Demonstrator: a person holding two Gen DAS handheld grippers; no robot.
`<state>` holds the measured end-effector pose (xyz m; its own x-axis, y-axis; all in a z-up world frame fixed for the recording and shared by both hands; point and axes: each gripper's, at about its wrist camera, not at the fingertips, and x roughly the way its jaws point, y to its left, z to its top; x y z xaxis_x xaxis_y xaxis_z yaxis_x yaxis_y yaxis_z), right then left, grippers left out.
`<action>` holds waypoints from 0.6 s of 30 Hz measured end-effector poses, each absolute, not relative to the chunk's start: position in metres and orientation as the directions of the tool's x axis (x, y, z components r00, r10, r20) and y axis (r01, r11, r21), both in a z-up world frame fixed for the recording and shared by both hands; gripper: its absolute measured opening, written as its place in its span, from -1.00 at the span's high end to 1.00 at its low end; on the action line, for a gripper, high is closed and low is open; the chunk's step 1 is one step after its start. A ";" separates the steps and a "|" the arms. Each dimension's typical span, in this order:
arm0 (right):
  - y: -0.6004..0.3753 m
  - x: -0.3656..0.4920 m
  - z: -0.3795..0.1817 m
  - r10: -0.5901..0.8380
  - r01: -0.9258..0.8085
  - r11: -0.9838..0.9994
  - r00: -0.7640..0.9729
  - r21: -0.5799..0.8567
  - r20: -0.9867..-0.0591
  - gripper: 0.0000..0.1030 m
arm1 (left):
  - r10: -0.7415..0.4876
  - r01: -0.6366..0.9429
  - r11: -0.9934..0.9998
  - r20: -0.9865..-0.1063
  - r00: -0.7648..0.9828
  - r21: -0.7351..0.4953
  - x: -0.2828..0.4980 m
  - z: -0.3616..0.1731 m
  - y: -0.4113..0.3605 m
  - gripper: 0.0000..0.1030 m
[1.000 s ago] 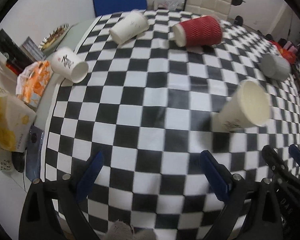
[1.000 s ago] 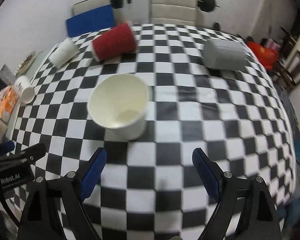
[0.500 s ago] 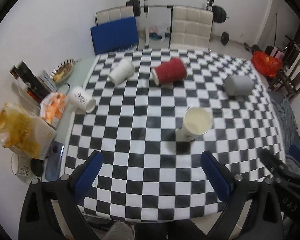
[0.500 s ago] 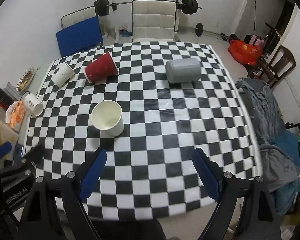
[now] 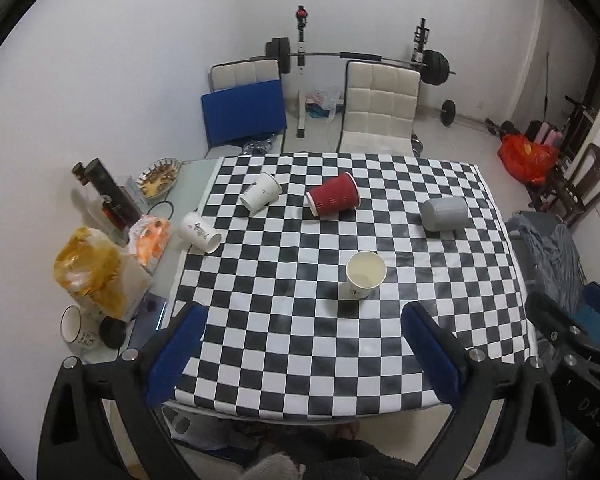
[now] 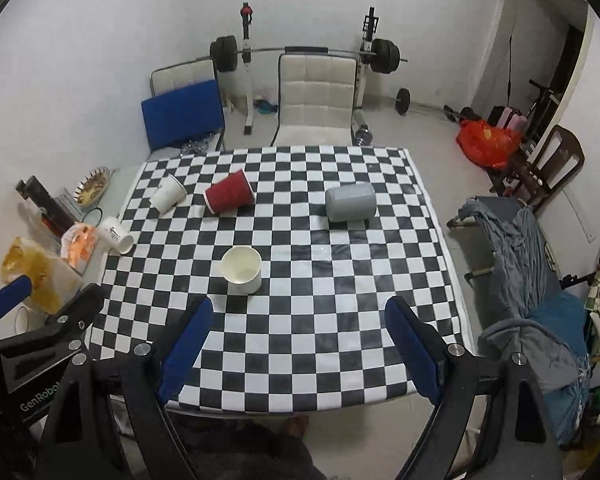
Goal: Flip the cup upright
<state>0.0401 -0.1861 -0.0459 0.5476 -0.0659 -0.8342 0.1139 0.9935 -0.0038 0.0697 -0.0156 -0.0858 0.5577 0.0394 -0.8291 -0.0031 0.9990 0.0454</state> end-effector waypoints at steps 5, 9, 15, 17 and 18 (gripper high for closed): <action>-0.187 0.026 -0.015 -0.061 0.100 0.995 0.574 -0.004 -0.816 -0.73 | 0.058 -0.029 0.998 -0.806 0.589 0.051 0.058 -0.064 -0.013 -0.94; -0.186 0.020 0.002 -0.052 0.087 0.996 0.587 -0.001 -0.808 -0.73 | 0.074 -0.051 0.997 -0.797 0.600 0.054 0.052 -0.050 -0.009 -0.94; -0.182 0.018 0.017 -0.041 0.075 0.997 0.599 0.005 -0.800 -0.73 | 0.094 -0.069 0.996 -0.778 0.622 0.065 0.044 -0.033 -0.003 -0.94; -0.180 0.017 0.022 -0.040 0.070 0.998 0.602 0.004 -0.797 -0.73 | 0.094 -0.069 0.995 -0.774 0.626 0.065 0.042 -0.030 -0.002 -0.94; -0.180 0.016 0.022 -0.035 0.069 0.998 0.603 0.009 -0.797 -0.73 | 0.092 -0.069 0.996 -0.774 0.627 0.063 0.041 -0.028 -0.002 -0.94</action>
<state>0.0165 -0.1796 0.0225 0.6026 -0.0350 -0.7973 0.0692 0.9976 0.0085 0.0411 -0.0023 -0.0284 0.6266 0.0921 -0.7739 -0.0685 0.9957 0.0630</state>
